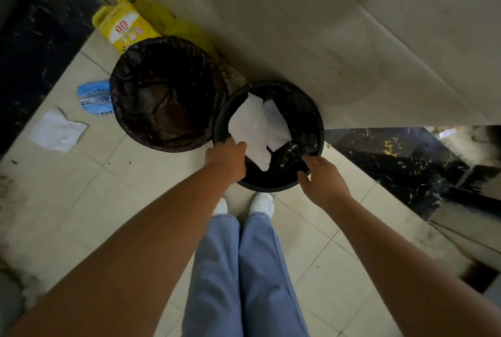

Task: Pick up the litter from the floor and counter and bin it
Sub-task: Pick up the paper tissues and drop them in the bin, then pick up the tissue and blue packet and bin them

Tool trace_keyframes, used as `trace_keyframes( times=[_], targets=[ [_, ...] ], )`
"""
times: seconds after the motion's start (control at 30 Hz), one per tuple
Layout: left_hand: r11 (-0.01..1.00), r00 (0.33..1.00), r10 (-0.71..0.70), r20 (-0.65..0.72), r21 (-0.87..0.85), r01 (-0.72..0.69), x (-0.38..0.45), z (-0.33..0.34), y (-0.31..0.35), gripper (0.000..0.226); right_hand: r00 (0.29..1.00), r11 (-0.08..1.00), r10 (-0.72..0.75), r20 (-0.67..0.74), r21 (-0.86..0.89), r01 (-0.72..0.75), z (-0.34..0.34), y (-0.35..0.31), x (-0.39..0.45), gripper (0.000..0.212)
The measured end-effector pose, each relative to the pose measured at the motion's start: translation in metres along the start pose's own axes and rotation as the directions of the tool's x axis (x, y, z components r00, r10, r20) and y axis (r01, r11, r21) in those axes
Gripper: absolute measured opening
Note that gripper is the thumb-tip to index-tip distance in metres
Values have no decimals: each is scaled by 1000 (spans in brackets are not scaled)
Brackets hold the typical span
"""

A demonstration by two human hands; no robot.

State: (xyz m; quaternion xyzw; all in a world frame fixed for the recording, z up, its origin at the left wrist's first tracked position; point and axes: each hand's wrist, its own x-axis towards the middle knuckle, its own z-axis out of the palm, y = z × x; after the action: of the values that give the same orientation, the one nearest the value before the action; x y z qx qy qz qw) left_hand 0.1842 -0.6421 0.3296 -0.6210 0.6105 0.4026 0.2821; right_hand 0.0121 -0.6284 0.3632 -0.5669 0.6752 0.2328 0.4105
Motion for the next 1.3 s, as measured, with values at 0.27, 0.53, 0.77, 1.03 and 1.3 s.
trace_keyframes(
  times=[0.27,0.53,0.77,1.03,1.3],
  targets=[
    [995,995,86,40,38,-87,-10,11,-41,60,991,981,-135,-27,-143,130,16,-62,5,51],
    [950,992,122,-36,293,-106,7,35,-50,46,999,990,54,-6,-127,-54,38,-8,0,46],
    [968,977,32,-213,250,23,-59,15,-97,61,990,970,-136,-46,-208,123,36,-51,-27,60],
    [981,910,-190,-368,-36,191,-108,-17,-180,58,887,838,-453,-87,-380,391,23,-189,-46,77],
    [956,918,-288,-273,-21,293,-118,-23,-381,59,876,777,-482,18,-454,437,82,-390,-34,63]
  ],
)
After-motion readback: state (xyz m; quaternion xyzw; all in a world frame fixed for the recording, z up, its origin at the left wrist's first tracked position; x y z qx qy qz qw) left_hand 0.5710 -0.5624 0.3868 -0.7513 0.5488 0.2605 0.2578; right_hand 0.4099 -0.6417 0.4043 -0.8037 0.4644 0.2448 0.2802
